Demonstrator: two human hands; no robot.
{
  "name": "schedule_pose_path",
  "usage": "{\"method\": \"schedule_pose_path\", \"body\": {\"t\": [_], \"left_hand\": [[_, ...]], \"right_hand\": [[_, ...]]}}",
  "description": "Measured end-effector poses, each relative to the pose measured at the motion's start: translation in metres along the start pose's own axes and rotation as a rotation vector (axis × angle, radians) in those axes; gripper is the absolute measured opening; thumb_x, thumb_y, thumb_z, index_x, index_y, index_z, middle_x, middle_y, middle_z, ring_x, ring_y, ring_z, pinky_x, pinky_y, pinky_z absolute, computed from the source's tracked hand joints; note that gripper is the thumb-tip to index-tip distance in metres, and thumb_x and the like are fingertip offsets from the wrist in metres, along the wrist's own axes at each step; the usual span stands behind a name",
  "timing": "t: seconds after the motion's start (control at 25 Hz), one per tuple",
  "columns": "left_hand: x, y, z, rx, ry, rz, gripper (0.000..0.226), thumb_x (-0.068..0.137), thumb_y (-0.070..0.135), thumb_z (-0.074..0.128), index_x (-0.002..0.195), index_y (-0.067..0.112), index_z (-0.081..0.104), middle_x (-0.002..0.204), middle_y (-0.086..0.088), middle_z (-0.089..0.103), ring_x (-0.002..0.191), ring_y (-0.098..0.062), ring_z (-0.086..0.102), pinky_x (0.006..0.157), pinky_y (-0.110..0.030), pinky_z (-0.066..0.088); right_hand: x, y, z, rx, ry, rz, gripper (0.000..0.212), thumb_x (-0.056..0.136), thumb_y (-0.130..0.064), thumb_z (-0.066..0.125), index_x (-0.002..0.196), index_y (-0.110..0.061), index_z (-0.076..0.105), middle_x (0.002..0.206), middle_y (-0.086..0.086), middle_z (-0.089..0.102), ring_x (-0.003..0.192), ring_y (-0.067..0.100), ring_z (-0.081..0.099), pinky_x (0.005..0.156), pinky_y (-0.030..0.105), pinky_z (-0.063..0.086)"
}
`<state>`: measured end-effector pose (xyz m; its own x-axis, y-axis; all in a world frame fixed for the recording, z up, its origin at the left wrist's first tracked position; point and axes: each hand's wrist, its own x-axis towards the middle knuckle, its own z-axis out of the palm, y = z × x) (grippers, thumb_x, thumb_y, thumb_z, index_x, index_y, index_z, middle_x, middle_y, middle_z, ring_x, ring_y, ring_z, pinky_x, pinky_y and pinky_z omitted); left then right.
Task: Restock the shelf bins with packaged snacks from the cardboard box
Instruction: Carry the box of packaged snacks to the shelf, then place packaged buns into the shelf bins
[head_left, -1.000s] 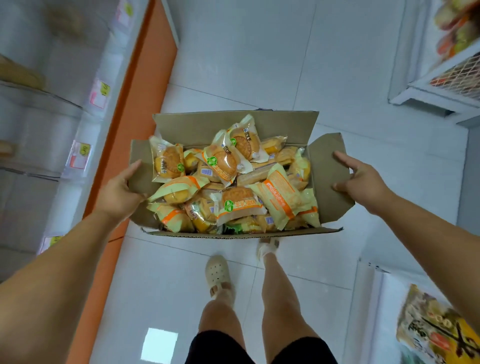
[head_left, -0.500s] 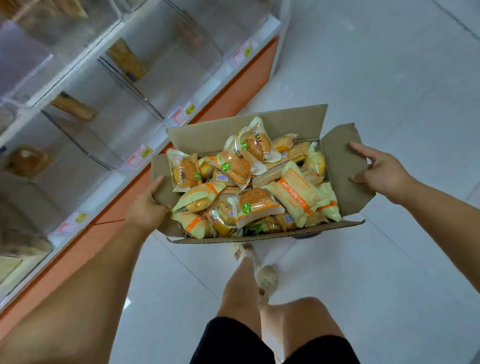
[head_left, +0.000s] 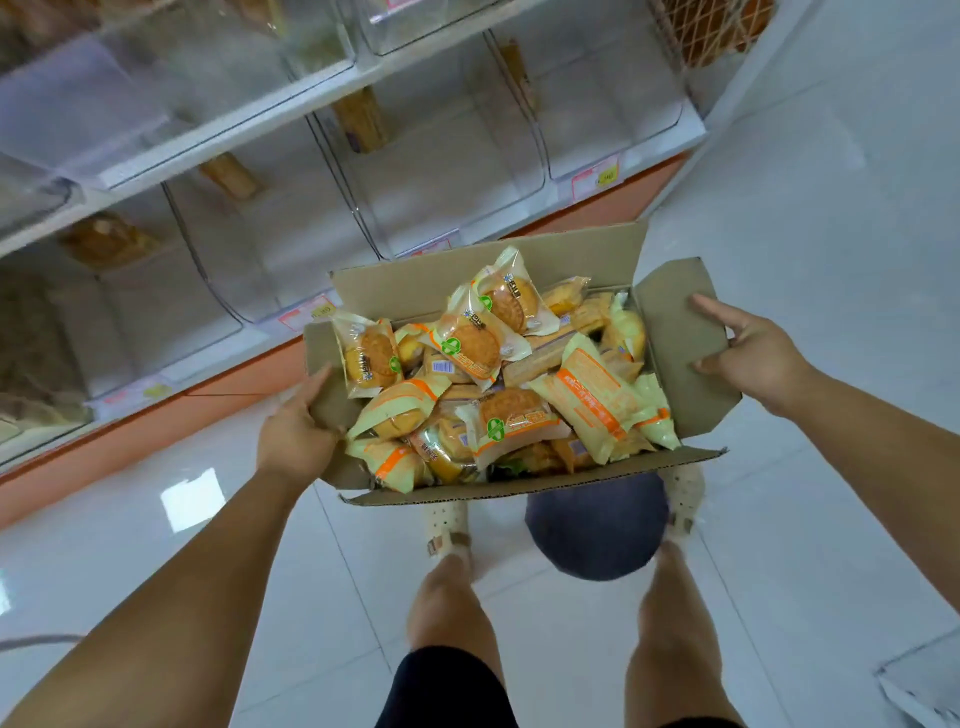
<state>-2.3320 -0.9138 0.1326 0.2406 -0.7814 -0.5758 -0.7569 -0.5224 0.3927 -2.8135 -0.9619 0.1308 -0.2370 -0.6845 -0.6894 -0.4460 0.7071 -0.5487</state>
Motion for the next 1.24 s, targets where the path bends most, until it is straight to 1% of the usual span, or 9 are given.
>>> {"method": "schedule_pose_path", "body": {"t": [0.12, 0.24, 0.32, 0.48, 0.6, 0.68, 0.84, 1.0, 1.24], "left_hand": [[-0.003, 0.002, 0.036, -0.037, 0.084, -0.114, 0.079, 0.08, 0.004, 0.066, 0.147, 0.037, 0.04, 0.134, -0.012, 0.06, 0.115, -0.035, 0.058, 0.098, -0.041, 0.046], [0.004, 0.001, 0.071, -0.075, 0.123, -0.172, 0.079, 0.081, 0.004, 0.066, 0.148, 0.036, 0.039, 0.135, -0.012, 0.06, 0.117, -0.036, 0.057, 0.101, -0.042, 0.046], [0.016, -0.001, 0.095, -0.078, 0.14, -0.185, 0.078, 0.082, 0.004, 0.066, 0.148, 0.035, 0.038, 0.133, -0.013, 0.061, 0.115, -0.037, 0.058, 0.101, -0.042, 0.046], [0.047, -0.009, 0.134, -0.068, 0.172, -0.176, 0.074, 0.085, 0.004, 0.063, 0.148, 0.032, 0.038, 0.131, -0.016, 0.061, 0.113, -0.038, 0.058, 0.099, -0.043, 0.047], [0.063, -0.018, 0.159, -0.099, 0.2, -0.186, 0.072, 0.086, 0.004, 0.061, 0.148, 0.032, 0.039, 0.134, -0.016, 0.06, 0.116, -0.038, 0.058, 0.103, -0.042, 0.045], [0.071, -0.024, 0.169, -0.114, 0.235, -0.183, 0.071, 0.087, 0.006, 0.062, 0.148, 0.033, 0.038, 0.135, -0.014, 0.06, 0.116, -0.038, 0.057, 0.103, -0.043, 0.045], [0.078, -0.032, 0.171, -0.114, 0.284, -0.163, 0.073, 0.09, 0.01, 0.063, 0.151, 0.035, 0.031, 0.134, -0.014, 0.059, 0.113, -0.038, 0.058, 0.099, -0.046, 0.047], [0.068, -0.035, 0.176, -0.142, 0.248, -0.173, 0.079, 0.089, 0.009, 0.064, 0.152, 0.037, 0.025, 0.134, -0.017, 0.058, 0.111, -0.04, 0.059, 0.097, -0.048, 0.049], [0.054, -0.043, 0.194, -0.212, 0.17, -0.209, 0.087, 0.085, 0.004, 0.065, 0.152, 0.042, 0.023, 0.137, -0.014, 0.056, 0.116, -0.039, 0.057, 0.098, -0.045, 0.047]], "right_hand": [[0.052, -0.006, -0.006, -0.057, -0.084, -0.065, 0.083, 0.076, 0.007, 0.069, 0.134, -0.048, 0.049, 0.132, -0.011, 0.058, 0.106, 0.018, 0.065, 0.095, 0.041, 0.053], [0.094, -0.002, -0.003, -0.101, -0.116, -0.114, 0.083, 0.077, 0.009, 0.068, 0.136, -0.047, 0.048, 0.134, -0.01, 0.058, 0.108, 0.016, 0.063, 0.093, 0.037, 0.053], [0.122, 0.003, 0.005, -0.124, -0.128, -0.137, 0.083, 0.077, 0.01, 0.067, 0.137, -0.045, 0.048, 0.135, -0.009, 0.057, 0.109, 0.016, 0.063, 0.093, 0.036, 0.053], [0.175, 0.011, 0.025, -0.19, -0.132, -0.182, 0.083, 0.076, 0.009, 0.066, 0.136, -0.047, 0.048, 0.138, -0.01, 0.054, 0.112, 0.017, 0.061, 0.096, 0.04, 0.052], [0.201, 0.017, 0.04, -0.212, -0.124, -0.225, 0.083, 0.077, 0.008, 0.065, 0.135, -0.048, 0.048, 0.138, -0.011, 0.054, 0.108, 0.017, 0.063, 0.095, 0.04, 0.053], [0.214, 0.02, 0.046, -0.227, -0.103, -0.246, 0.083, 0.077, 0.008, 0.065, 0.135, -0.048, 0.048, 0.138, -0.012, 0.053, 0.106, 0.017, 0.064, 0.095, 0.038, 0.053], [0.225, 0.02, 0.042, -0.137, -0.099, -0.252, 0.082, 0.077, 0.012, 0.068, 0.137, -0.042, 0.049, 0.136, -0.013, 0.054, 0.111, 0.015, 0.062, 0.097, 0.035, 0.051], [0.217, 0.029, 0.037, -0.091, -0.129, -0.224, 0.083, 0.079, 0.012, 0.067, 0.139, -0.041, 0.047, 0.13, -0.013, 0.057, 0.107, 0.016, 0.064, 0.096, 0.036, 0.051], [0.198, 0.063, 0.034, -0.104, -0.145, -0.192, 0.081, 0.082, 0.011, 0.063, 0.141, -0.042, 0.045, 0.138, -0.012, 0.051, 0.114, 0.013, 0.059, 0.101, 0.039, 0.048]]}}
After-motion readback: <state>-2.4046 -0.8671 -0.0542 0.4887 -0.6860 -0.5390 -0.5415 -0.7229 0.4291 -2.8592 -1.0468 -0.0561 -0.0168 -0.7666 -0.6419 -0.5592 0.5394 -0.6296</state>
